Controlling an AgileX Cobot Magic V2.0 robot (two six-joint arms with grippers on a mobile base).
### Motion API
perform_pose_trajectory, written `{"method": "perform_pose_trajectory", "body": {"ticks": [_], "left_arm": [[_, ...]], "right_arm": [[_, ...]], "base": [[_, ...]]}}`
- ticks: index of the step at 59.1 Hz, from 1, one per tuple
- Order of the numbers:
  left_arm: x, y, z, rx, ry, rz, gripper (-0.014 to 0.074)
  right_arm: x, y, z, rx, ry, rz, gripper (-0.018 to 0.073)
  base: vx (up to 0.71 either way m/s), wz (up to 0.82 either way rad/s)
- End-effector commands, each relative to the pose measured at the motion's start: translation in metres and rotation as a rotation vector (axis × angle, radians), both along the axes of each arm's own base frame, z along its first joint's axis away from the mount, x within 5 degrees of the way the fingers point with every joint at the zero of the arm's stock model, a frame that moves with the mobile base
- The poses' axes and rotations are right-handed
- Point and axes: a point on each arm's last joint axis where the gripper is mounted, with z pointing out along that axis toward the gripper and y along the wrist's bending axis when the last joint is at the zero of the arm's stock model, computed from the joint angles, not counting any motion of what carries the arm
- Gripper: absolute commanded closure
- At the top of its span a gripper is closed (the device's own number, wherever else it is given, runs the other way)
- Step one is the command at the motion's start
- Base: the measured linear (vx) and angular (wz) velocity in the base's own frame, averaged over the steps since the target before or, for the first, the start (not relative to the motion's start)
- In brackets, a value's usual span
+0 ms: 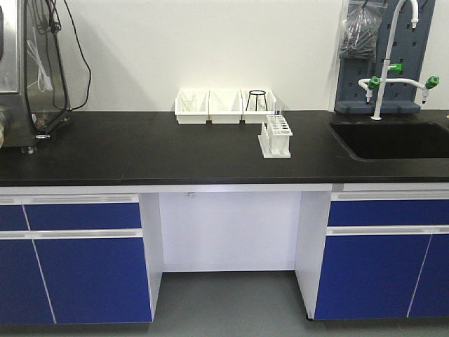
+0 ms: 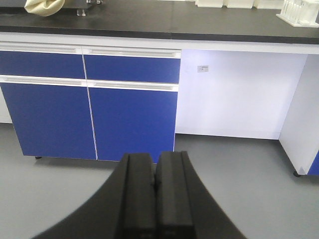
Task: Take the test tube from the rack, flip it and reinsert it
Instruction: 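Drive the base toward the white test-tube rack on the bench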
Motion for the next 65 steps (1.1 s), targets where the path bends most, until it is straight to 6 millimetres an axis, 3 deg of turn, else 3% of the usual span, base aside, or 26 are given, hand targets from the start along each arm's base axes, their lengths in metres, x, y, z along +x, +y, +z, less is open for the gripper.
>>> {"method": "perform_pose_trajectory", "body": {"ticks": [1, 65], "left_arm": [[0.0008, -0.0008, 0.0084, 0.003, -0.098, -0.011, 0.0603], [0.0008, -0.0008, 0.0084, 0.003, -0.098, -0.011, 0.0603]], "right_arm": [[-0.0004, 0.0001, 0.0081, -0.014, -0.096, 0.0, 0.0571], [-0.0004, 0.0001, 0.0081, -0.014, -0.096, 0.0, 0.0571]], "base": [[0.0, 0.0], [0.03, -0.01]]}}
